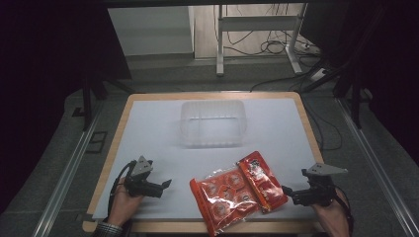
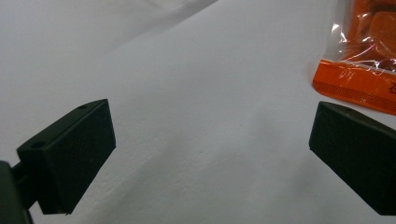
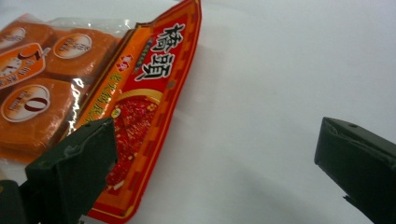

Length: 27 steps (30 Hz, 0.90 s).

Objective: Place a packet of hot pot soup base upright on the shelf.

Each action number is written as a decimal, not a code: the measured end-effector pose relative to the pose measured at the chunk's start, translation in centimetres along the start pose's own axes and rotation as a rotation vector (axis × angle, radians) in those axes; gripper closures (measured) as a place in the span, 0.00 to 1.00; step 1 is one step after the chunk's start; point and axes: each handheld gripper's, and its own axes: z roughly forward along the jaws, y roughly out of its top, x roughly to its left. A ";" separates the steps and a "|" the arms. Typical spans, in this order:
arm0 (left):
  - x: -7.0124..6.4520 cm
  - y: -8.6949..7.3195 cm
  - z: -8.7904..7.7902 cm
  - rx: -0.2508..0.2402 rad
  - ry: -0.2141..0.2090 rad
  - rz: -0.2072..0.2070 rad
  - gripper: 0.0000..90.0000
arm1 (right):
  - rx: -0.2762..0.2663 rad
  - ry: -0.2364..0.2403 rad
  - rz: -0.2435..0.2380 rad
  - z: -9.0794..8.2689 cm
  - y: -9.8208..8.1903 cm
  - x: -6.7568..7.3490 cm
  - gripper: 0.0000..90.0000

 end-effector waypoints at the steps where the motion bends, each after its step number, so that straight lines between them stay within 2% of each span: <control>1: 0.0 0.0 0.0 -0.001 0.000 0.000 0.00 | -0.002 0.000 -0.001 0.0 0.0 0.1 0.00; 14: 0.0 0.0 0.0 -0.003 0.004 0.004 0.00 | -0.004 0.053 -0.029 1.1 0.7 1.3 0.00; 27: -0.1 0.0 0.0 -0.002 0.004 0.008 0.00 | 0.051 0.115 -0.051 3.0 0.7 2.2 0.00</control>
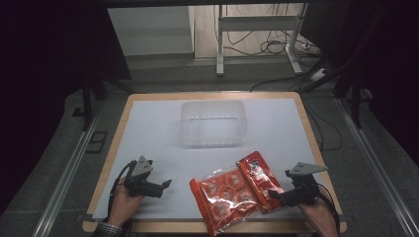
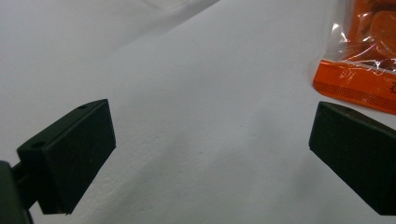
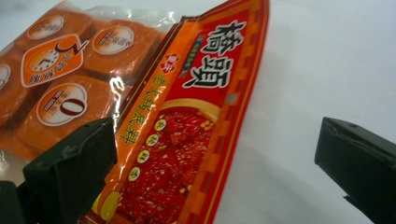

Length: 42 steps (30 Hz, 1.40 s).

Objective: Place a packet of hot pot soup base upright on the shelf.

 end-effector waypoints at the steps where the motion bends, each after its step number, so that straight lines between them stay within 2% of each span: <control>1: 0.0 0.0 0.0 0.000 0.000 0.001 0.00 | 0.004 0.001 0.000 0.1 0.0 0.0 0.00; 14: -0.1 0.0 0.1 0.005 0.000 0.008 0.00 | 0.045 0.070 -0.003 1.4 -0.1 0.2 0.00; 25: -0.1 0.0 0.1 0.006 0.000 0.010 0.00 | 0.082 0.188 -0.006 2.6 0.5 0.8 0.02; 32: -0.1 0.0 0.1 0.007 0.000 0.011 0.00 | 0.094 0.237 -0.024 3.3 1.1 1.3 0.03; 35: -0.1 0.0 0.1 0.007 -0.001 0.010 0.00 | 0.103 0.249 -0.024 3.7 1.3 1.7 0.04; 36: -0.1 0.0 0.1 0.007 -0.001 0.010 0.00 | 0.102 0.247 -0.008 3.9 1.5 1.9 0.04; 39: -0.1 0.0 0.1 0.008 -0.001 0.012 0.00 | 0.103 0.241 -0.002 4.1 1.6 2.2 0.04; 41: -0.1 0.0 0.1 0.009 0.000 0.013 0.00 | 0.122 0.239 0.028 4.5 1.8 2.3 0.03; 42: -0.1 0.0 0.1 0.009 0.000 0.014 0.00 | 0.136 0.232 0.026 4.8 1.9 2.4 0.07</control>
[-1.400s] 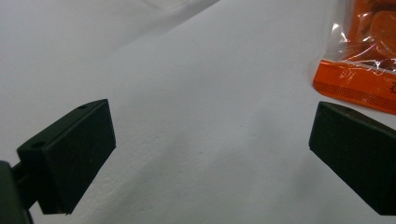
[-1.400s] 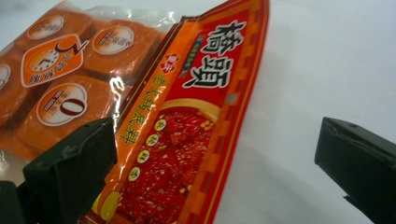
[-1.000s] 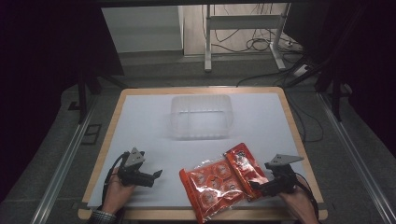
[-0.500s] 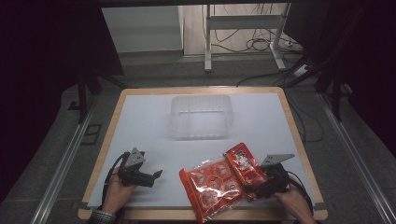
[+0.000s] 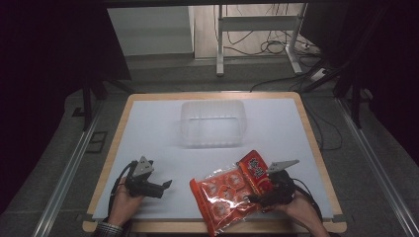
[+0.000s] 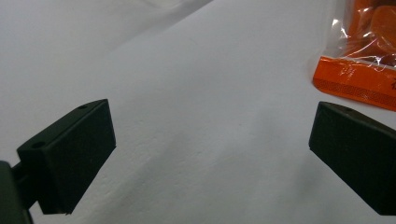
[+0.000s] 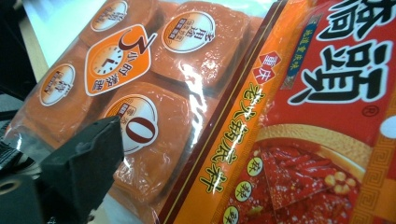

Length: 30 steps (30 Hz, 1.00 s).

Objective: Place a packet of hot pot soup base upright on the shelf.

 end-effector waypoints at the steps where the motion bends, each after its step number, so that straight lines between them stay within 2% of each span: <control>1: 0.0 0.0 0.0 0.000 0.000 0.000 0.00 | 0.000 0.000 0.000 0.0 0.0 0.0 0.07; 3: 0.0 0.0 0.0 0.000 0.001 0.001 0.00 | 0.010 -0.026 -0.003 -0.1 0.2 0.2 0.22; 5: 0.0 0.0 0.0 0.002 0.001 0.003 0.00 | 0.005 -0.034 0.004 -0.2 0.5 0.2 0.37; 8: 0.0 0.0 0.0 0.003 0.001 0.005 0.00 | -0.006 -0.038 0.041 -0.5 0.8 0.0 0.58; 10: 0.0 0.0 0.0 0.004 0.001 0.006 0.00 | 0.008 -0.088 0.019 -0.4 1.0 0.1 0.67; 13: -0.1 0.0 0.1 0.005 0.002 0.006 0.00 | 0.011 -0.089 0.028 -0.3 1.0 0.0 0.75; 15: -0.1 0.0 0.1 0.007 0.003 0.008 0.00 | 0.018 -0.112 0.028 -0.2 1.1 0.0 0.81; 16: -0.1 0.0 0.1 0.008 0.003 0.010 0.00 | 0.020 -0.114 0.042 0.0 1.2 0.0 0.88; 17: -0.1 0.0 0.1 0.008 0.003 0.012 0.00 | 0.020 -0.114 0.042 0.0 1.2 0.0 0.88; 19: -0.1 0.0 0.1 0.009 0.004 0.012 0.00 | 0.026 -0.120 0.036 0.0 1.4 0.0 0.96; 21: -0.1 0.0 0.1 0.010 0.005 0.012 0.00 | 0.022 -0.127 0.024 0.0 1.5 0.2 0.99; 24: -0.1 0.0 0.1 0.010 0.006 0.016 0.00 | 0.023 -0.160 0.002 -0.1 1.7 0.8 0.99; 30: -0.1 0.0 0.0 0.006 0.011 0.014 0.00 | 0.007 -0.159 0.004 -0.5 1.9 0.9 0.99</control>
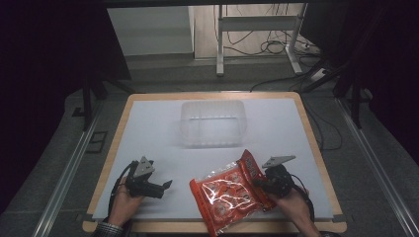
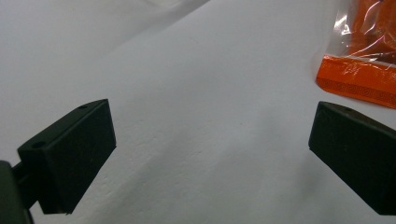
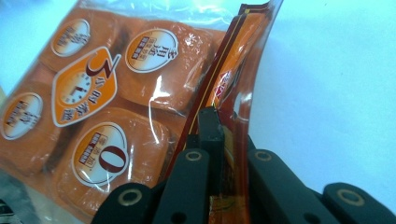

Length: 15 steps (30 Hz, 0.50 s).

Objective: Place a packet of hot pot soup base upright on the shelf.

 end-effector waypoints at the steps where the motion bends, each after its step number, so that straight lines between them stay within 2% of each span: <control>1: 0.0 0.0 0.0 -0.002 0.003 0.000 0.00 | -0.015 0.005 -0.004 -0.3 0.1 0.0 0.99; 8: 0.1 0.0 -0.2 -0.009 0.011 -0.005 0.00 | -0.047 0.008 -0.001 -1.3 0.6 0.4 0.99; 15: 0.0 0.0 -0.2 -0.009 0.015 -0.005 0.00 | -0.075 0.011 -0.039 -2.4 1.4 0.9 0.99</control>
